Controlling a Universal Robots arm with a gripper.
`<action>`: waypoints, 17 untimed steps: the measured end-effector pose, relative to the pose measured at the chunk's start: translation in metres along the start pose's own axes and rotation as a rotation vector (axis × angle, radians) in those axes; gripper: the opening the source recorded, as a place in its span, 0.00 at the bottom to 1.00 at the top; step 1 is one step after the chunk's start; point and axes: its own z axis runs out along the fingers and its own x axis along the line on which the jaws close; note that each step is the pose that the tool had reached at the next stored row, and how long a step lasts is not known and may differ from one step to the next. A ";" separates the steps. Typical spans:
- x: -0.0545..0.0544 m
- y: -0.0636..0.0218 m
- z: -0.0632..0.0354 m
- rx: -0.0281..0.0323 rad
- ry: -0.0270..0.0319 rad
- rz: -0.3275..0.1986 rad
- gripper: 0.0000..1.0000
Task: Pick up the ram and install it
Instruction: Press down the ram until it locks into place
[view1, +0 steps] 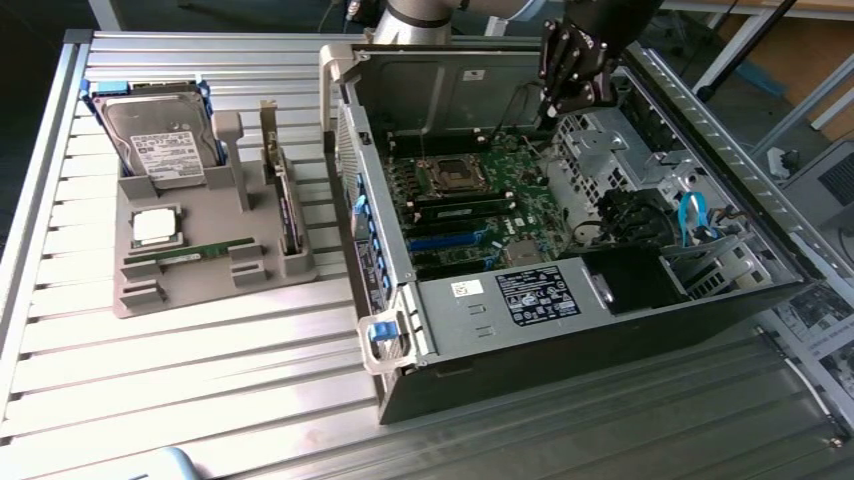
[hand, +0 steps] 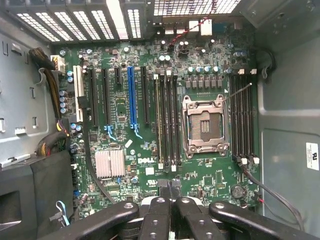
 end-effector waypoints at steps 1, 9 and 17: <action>0.000 0.0000 0.0000 0.0001 0.0001 0.001 0.11; 0.000 0.0000 0.0000 0.0003 0.0005 0.007 0.11; 0.000 0.0000 0.0000 0.0011 0.0006 0.020 0.11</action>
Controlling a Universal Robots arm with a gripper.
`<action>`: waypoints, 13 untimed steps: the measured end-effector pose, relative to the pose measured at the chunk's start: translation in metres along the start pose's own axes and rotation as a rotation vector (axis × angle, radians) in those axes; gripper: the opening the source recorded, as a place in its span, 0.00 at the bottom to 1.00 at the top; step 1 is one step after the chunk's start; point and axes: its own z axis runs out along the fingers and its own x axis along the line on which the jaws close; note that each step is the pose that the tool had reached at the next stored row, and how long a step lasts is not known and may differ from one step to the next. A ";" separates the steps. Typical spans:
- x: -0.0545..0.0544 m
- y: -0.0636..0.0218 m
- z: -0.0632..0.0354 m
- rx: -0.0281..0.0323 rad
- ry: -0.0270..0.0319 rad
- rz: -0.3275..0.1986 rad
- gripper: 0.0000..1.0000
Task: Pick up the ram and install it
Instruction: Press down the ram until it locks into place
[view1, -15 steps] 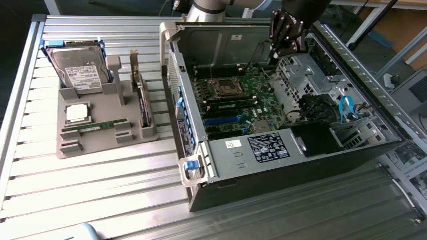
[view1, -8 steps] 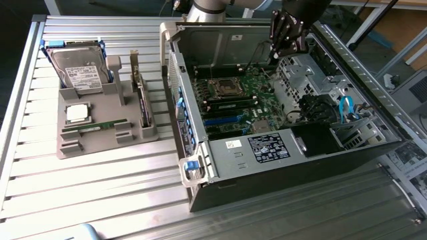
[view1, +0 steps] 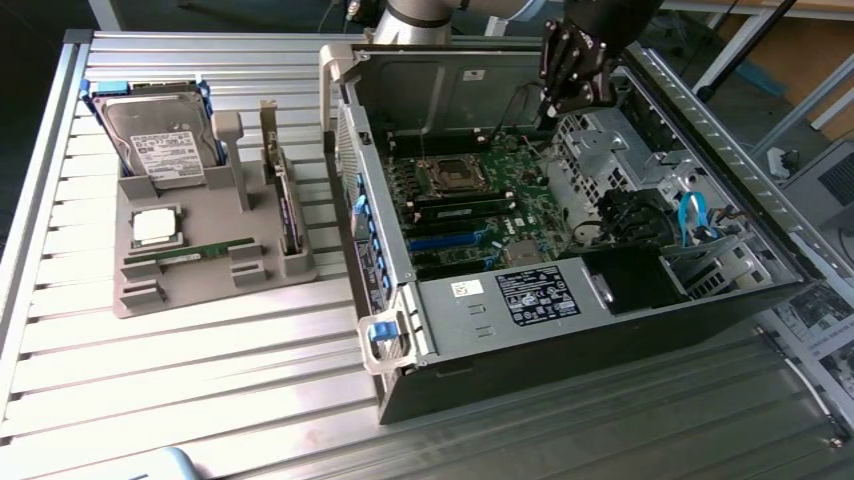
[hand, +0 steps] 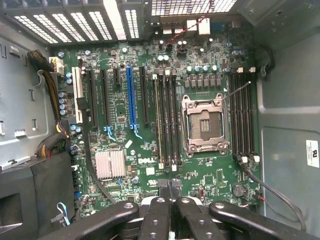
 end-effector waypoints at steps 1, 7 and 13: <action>0.000 0.0000 0.0000 0.0002 -0.0001 0.003 0.11; 0.000 0.0010 0.0000 0.0009 -0.0004 0.016 0.11; 0.000 0.0028 0.0000 0.0015 -0.0005 0.022 0.11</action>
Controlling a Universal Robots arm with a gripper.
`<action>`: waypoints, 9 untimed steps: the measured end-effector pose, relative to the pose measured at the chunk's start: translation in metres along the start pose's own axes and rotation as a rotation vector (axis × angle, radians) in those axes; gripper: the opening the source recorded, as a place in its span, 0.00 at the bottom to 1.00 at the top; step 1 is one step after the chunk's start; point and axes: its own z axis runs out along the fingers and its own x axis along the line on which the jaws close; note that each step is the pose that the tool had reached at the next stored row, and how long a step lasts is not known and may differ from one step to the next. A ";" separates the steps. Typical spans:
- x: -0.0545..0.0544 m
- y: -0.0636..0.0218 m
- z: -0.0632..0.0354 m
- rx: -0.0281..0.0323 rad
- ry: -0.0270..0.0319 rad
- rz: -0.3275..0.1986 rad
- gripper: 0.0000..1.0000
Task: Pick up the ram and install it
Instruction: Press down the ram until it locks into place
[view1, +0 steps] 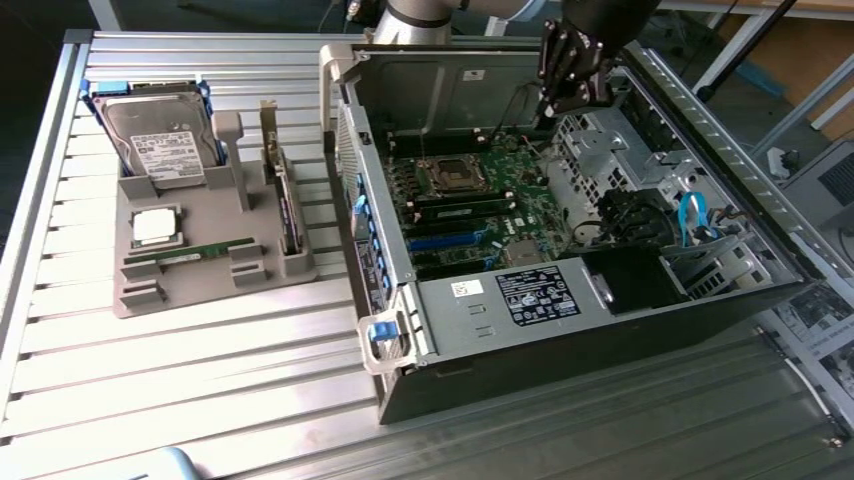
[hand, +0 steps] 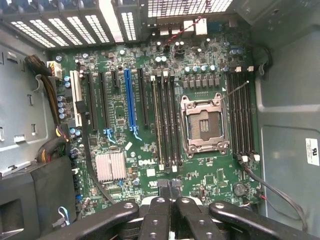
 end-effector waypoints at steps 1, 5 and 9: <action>0.000 0.0003 0.0000 0.0001 0.0000 0.001 0.11; 0.000 0.0017 0.0000 0.0005 -0.0001 0.007 0.11; 0.000 0.0025 0.0000 0.0008 -0.0002 0.012 0.11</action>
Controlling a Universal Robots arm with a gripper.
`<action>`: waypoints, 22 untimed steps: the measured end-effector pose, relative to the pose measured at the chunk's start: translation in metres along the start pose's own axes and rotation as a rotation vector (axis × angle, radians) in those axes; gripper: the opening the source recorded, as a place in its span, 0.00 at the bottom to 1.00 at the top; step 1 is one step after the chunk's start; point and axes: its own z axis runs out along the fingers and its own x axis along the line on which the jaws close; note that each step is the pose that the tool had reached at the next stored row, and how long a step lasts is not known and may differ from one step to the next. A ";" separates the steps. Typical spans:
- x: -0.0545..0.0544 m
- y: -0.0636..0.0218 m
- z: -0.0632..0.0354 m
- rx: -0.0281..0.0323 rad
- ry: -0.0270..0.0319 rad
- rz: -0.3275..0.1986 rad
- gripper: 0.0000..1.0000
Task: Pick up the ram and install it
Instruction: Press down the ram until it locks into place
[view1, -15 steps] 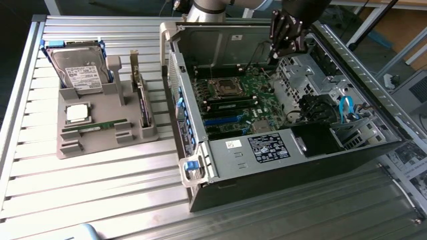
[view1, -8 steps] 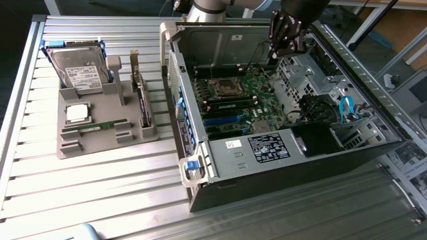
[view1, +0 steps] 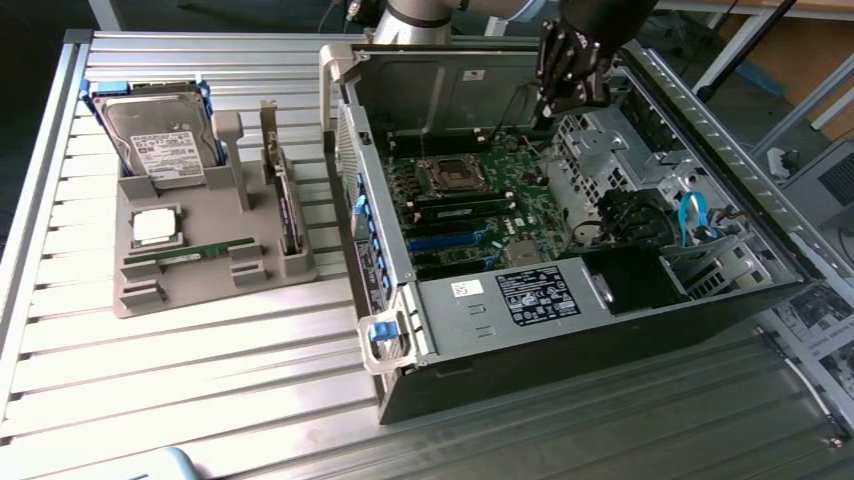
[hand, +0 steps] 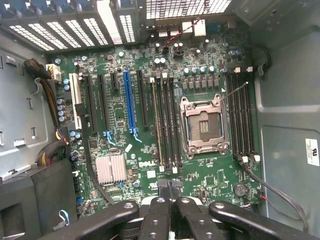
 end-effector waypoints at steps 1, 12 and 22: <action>0.000 0.0003 0.0000 0.0001 0.0000 0.001 0.11; 0.000 0.0023 0.0000 0.0008 -0.0001 0.016 0.11; 0.001 0.0050 0.0001 0.0018 -0.0005 0.034 0.11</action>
